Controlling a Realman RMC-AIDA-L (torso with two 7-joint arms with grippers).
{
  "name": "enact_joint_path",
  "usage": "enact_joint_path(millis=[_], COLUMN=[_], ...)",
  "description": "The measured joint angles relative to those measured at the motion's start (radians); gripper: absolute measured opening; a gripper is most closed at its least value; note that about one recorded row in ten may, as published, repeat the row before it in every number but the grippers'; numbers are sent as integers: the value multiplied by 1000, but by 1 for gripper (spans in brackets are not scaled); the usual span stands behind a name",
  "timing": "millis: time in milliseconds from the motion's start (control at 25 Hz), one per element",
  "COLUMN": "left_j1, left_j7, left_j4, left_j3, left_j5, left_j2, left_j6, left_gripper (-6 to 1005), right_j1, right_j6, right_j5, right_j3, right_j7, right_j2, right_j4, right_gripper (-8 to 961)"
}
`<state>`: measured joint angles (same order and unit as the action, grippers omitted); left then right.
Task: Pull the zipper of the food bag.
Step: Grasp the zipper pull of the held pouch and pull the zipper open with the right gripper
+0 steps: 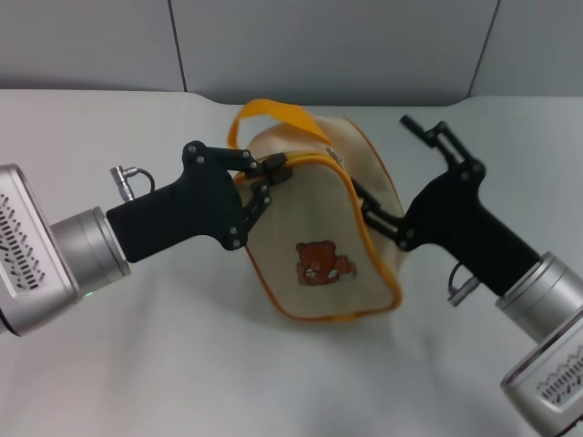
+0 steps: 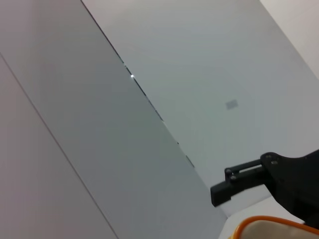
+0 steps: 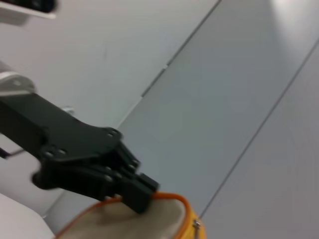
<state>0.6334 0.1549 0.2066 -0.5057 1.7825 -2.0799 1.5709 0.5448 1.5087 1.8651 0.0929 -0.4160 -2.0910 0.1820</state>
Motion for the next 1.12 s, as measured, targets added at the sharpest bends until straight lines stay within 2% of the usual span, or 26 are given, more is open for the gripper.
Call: enact_joint_path(millis=[320,560,1120], left_j1=[8,4,0], left_j7=[-3,-3,-12], left_j4=[-3,-7,-10], left_j3=[-14,-16,-16], left_j5=[0,-4,-6], left_j2=[0,0,0], left_j6=[-6,-3,3], left_gripper=[61,60,59], right_j1=[-2,-15,-23], right_j6=[-2,2,13], right_j5=[14,8,10], right_j3=[-2,-32,-89], right_j7=[-21,-211,-217], right_j2=[-1,-1,-1], right_j4=[17,92,101], right_gripper=[819,817,816])
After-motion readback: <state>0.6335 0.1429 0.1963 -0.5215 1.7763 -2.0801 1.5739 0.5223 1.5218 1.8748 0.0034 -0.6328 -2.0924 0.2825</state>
